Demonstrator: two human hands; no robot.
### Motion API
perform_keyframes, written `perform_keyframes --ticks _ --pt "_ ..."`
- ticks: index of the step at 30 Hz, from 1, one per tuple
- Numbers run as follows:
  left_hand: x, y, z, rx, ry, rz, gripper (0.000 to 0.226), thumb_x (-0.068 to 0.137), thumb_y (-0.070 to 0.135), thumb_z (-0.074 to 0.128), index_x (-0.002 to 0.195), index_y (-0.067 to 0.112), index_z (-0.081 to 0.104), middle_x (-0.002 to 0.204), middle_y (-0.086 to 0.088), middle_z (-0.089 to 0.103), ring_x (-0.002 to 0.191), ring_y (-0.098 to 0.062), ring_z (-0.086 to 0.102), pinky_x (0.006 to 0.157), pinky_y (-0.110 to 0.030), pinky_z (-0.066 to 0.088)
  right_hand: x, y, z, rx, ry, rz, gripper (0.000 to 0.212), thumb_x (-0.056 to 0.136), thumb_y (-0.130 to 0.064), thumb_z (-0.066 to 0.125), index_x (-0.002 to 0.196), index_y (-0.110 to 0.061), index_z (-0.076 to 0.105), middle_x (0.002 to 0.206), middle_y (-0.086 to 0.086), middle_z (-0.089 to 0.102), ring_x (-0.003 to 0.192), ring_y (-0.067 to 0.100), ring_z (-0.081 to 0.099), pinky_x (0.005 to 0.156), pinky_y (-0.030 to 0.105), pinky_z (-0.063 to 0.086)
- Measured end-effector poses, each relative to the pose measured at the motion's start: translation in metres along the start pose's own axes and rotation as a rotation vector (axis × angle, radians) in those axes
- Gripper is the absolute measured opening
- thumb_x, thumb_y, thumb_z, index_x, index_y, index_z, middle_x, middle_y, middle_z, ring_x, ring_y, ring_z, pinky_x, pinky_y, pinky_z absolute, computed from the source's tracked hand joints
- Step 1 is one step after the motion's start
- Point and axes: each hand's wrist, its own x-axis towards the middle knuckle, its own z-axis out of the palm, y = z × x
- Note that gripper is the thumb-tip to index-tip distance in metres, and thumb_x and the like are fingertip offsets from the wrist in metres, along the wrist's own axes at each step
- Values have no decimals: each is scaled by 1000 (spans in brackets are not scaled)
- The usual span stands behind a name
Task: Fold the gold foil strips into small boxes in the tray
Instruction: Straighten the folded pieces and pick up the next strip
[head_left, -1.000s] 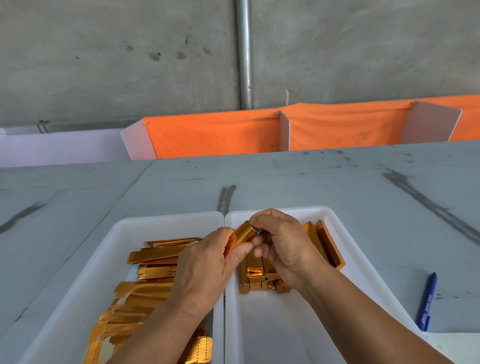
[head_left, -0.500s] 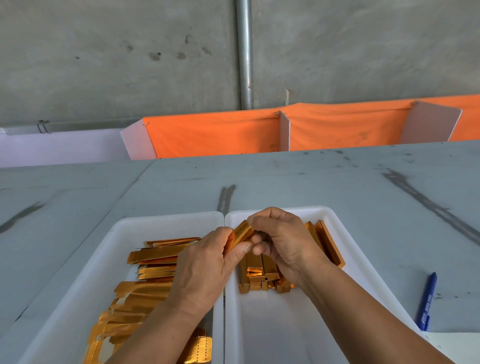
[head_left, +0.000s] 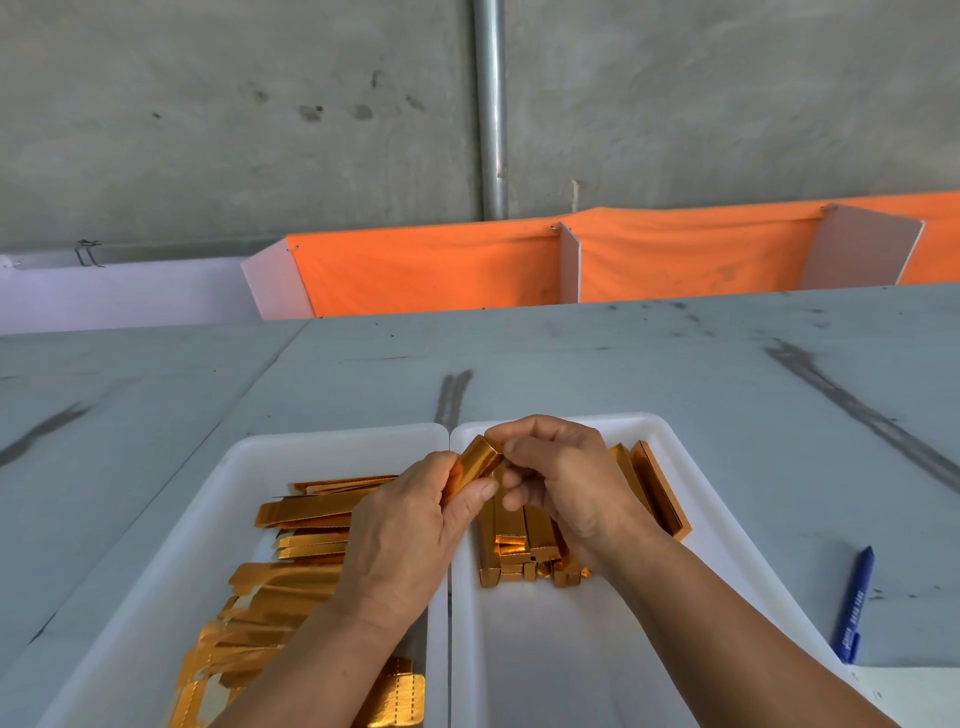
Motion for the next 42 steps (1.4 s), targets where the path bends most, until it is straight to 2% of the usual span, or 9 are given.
perform_keyframes --ticks 17,21,26,30,32,35,39,42 --pt "-1 1 -1 21 18 -5 38 83 64 35 88 28 48 59 15 38 51 -5 45 50 -10 29 0 2 0 45 -29 -31 6 93 -11 67 93 -8 72 68 8 70 56 16 66 60 23 57" --pt "-1 1 1 39 29 -22 48 82 66 31 92 25 54 59 14 40 51 -5 47 49 -10 30 0 5 2 -32 -8 -98 9 91 -11 68 87 -13 75 67 4 71 58 17 68 66 25 59" --pt "-1 -1 0 44 40 -38 50 83 65 33 94 22 57 58 14 40 49 -5 47 48 -11 30 -2 6 6 -114 -18 -154 18 93 -9 66 83 -21 76 70 3 74 61 16 70 65 23 59" --pt "-1 0 -1 49 31 -25 47 84 63 36 91 21 58 57 14 39 47 -5 45 48 -11 28 -1 7 5 -155 -14 -151 8 93 -11 66 90 -16 73 79 9 74 66 19 70 70 30 61" --pt "0 1 -1 61 18 -16 46 84 62 38 91 21 57 58 15 38 48 -5 45 48 -11 27 -1 9 5 -192 -3 -163 6 93 -14 67 96 -18 70 76 5 71 60 14 68 68 29 59" --pt "0 1 0 63 16 -8 45 85 61 40 91 20 58 58 15 37 48 -5 44 48 -12 28 -1 10 5 -260 20 -189 16 94 -17 66 106 -25 70 78 -2 69 56 8 65 67 22 55" --pt "0 0 1 73 16 -7 42 85 60 42 90 22 58 58 17 36 47 -3 43 48 -10 26 -2 10 6 -263 35 -218 16 93 -15 68 99 -27 75 94 0 68 53 5 63 60 13 51" --pt "-1 0 0 69 17 -4 45 84 63 39 92 22 58 58 17 36 47 -3 43 48 -9 26 -1 8 4 -273 22 -199 14 93 -16 68 99 -27 75 79 -7 70 52 5 62 59 13 50"
